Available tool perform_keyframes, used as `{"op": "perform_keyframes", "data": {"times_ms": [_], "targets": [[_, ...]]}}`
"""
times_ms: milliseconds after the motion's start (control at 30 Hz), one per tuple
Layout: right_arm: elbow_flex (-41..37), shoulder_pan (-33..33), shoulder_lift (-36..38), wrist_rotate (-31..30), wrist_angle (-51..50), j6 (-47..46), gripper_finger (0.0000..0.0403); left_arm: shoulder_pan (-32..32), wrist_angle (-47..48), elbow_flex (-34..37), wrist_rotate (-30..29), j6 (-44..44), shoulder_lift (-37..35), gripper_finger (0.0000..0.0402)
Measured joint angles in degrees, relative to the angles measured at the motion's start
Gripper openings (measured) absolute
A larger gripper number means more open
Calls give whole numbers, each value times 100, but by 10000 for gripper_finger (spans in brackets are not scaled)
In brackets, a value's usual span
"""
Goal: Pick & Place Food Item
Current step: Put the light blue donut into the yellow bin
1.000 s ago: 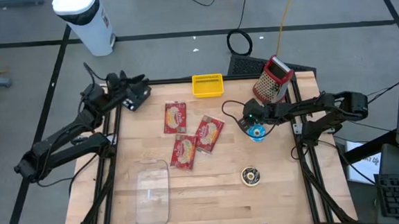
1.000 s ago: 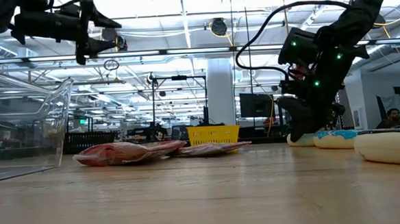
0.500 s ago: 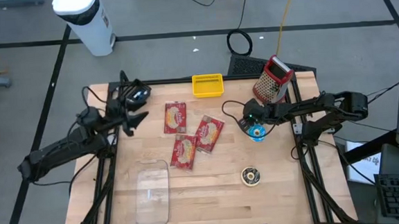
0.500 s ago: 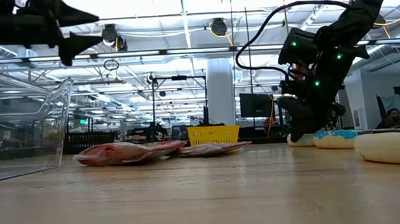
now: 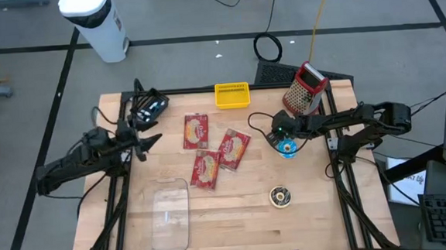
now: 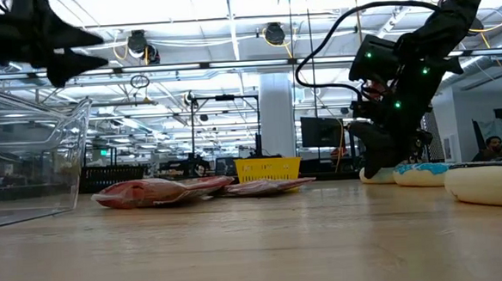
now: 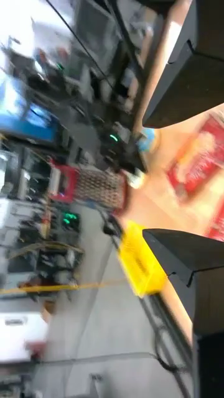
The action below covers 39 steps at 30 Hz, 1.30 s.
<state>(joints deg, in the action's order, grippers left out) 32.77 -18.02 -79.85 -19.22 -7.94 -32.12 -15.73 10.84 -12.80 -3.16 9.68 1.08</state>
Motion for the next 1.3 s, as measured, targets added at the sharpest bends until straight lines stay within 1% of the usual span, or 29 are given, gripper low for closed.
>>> {"op": "perform_keyframes", "data": {"times_ms": [67, 200, 333, 433, 600, 867, 967, 1133, 1300], "targets": [[0, 2, 0, 2, 4, -6, 155, 139, -45, 208, -151, 0, -47, 280], [0, 2, 0, 2, 0, -9, 155, 398, -619, 567, -393, -10, -65, 280], [0, 2, 0, 0, 0, -4, 155, 617, -905, 732, -394, -23, -71, 280], [0, 0, 0, -2, 0, 0, 155, 733, -814, 849, -394, -14, -63, 280], [0, 0, 0, -2, 2, -10, 155, 805, -1015, 1049, -473, -104, -64, 280], [0, 15, 0, 10, 108, -11, 154, 805, -981, 1069, -461, -900, -61, 280], [0, 59, 0, 55, 338, 7, 141, 805, -993, 1074, -455, -1032, -61, 280], [0, 90, 0, 206, 1117, 82, 97, 805, -995, 1074, -453, -1070, -61, 280], [0, 87, 0, 689, 2117, 93, 62, 805, -999, 1074, -446, -1070, -61, 280]]}}
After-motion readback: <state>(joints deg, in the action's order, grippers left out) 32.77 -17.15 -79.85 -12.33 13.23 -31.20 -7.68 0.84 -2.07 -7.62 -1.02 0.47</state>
